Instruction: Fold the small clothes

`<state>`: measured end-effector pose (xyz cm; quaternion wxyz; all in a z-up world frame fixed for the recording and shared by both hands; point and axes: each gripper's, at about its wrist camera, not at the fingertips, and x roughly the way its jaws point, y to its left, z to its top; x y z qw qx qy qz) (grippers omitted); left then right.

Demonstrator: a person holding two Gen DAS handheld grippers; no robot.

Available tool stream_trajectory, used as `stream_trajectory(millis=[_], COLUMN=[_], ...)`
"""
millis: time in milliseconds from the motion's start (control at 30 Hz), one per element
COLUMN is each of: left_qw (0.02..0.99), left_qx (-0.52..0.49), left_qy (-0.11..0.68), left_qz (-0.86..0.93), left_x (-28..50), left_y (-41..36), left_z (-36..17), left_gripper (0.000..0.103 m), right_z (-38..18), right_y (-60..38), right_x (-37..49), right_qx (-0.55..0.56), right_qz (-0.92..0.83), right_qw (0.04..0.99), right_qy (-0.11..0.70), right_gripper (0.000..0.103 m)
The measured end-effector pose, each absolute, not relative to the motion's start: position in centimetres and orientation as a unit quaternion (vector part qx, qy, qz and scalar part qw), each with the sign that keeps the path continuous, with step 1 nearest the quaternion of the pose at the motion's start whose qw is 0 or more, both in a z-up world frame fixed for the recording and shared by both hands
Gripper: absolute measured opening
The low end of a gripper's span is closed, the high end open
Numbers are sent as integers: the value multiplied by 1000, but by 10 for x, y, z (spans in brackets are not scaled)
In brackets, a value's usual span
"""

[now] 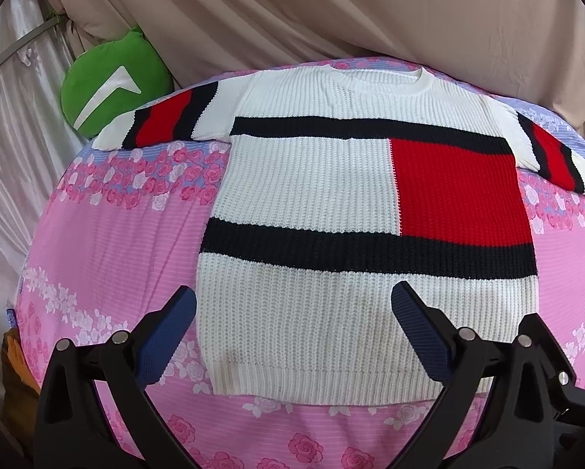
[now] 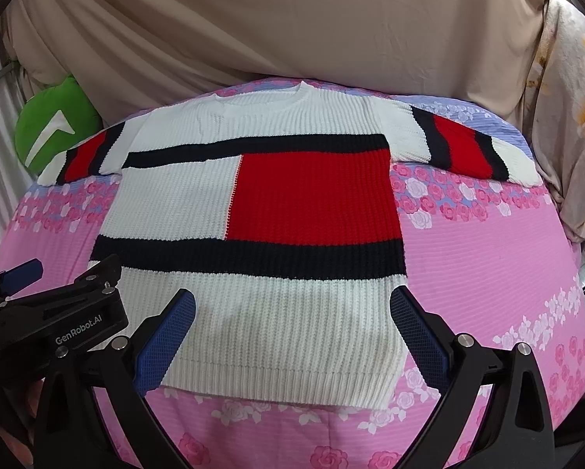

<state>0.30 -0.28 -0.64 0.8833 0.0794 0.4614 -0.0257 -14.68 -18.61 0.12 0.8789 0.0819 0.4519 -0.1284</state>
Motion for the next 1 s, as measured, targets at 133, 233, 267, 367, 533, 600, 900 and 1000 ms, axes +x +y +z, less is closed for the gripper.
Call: stream_trajectory(millis=[133, 233, 267, 367, 533, 600, 900, 1000], left_qw=[883, 884, 884, 883, 883, 883, 882, 881], left_qx=[80, 80, 80, 80, 80, 79, 80, 81], left_qy=[461, 461, 461, 461, 462, 462, 464, 465], left_qz=[-26, -26, -26, -26, -26, -27, -26, -26], left_x=[3, 2, 3, 3, 2, 2, 0, 0], left_y=[-3, -2, -3, -3, -2, -1, -3, -4], left_z=[-7, -7, -7, -6, -7, -7, -10, -12], left_gripper=[98, 98, 98, 98, 98, 98, 98, 98], right_z=[1, 1, 1, 1, 1, 1, -1, -1], right_y=[-187, -187, -187, -186, -188, -188, -189, -188], right_x=[-147, -147, -147, -147, -147, -147, -148, -149], right_qx=[82, 82, 82, 82, 83, 83, 83, 84], right_qz=[-128, -128, -128, -128, -128, -128, -129, -130], right_qw=[879, 879, 879, 879, 879, 879, 878, 878], right_qy=[452, 452, 452, 452, 452, 453, 453, 453], right_gripper=[98, 98, 98, 98, 98, 98, 98, 98])
